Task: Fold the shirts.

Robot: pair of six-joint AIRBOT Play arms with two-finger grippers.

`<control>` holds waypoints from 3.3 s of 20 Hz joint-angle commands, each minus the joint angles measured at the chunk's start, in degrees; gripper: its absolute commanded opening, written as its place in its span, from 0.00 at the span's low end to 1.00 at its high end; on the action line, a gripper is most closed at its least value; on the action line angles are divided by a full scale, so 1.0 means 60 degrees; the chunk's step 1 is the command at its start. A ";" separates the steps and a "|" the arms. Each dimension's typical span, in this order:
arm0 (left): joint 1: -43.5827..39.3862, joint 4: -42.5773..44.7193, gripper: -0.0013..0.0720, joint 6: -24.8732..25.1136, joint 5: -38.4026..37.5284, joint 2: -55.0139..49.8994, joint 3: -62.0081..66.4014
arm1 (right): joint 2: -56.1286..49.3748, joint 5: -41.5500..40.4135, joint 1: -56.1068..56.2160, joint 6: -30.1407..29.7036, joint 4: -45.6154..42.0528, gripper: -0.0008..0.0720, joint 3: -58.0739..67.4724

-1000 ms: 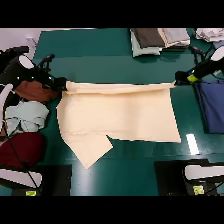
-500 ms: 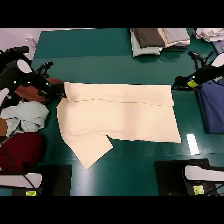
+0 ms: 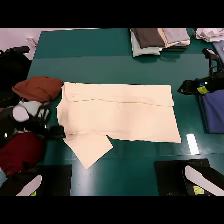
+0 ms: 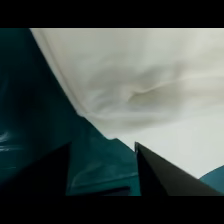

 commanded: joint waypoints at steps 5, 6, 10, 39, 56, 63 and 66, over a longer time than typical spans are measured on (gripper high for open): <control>-0.0117 -0.1843 0.67 -0.0240 0.2055 0.0812 -0.1931 | 0.0834 -0.0106 -0.0004 -0.0004 0.0011 0.57 -0.0415; -0.0117 -0.2171 0.67 -0.0204 0.2393 0.0812 -0.1931 | 0.0907 -0.0106 0.0000 0.0000 0.0011 0.57 -0.0415; -0.0117 -0.2980 0.44 0.0055 0.2448 0.0812 -0.1931 | 0.1188 -0.0047 -0.0004 -0.0004 0.0007 0.57 -0.0415; -0.0117 -0.1093 0.04 0.0976 -0.0284 0.1351 0.0062 | 0.0324 0.1883 -0.1009 -0.0973 -0.0135 0.04 -0.4335; -0.0117 0.0117 0.05 0.1883 0.2244 -0.1883 0.4182 | -0.1392 0.0980 -0.0597 -0.0470 -0.0444 0.04 0.0160; -0.0117 0.0015 0.05 0.2014 0.2688 -0.4535 0.5544 | -0.3850 0.0634 -0.0597 -0.0470 0.1016 0.04 0.1934; -0.0117 0.0007 0.66 0.1971 0.2710 -0.4543 0.5628 | -0.4182 0.0299 -0.0616 -0.0514 0.1016 0.56 0.2302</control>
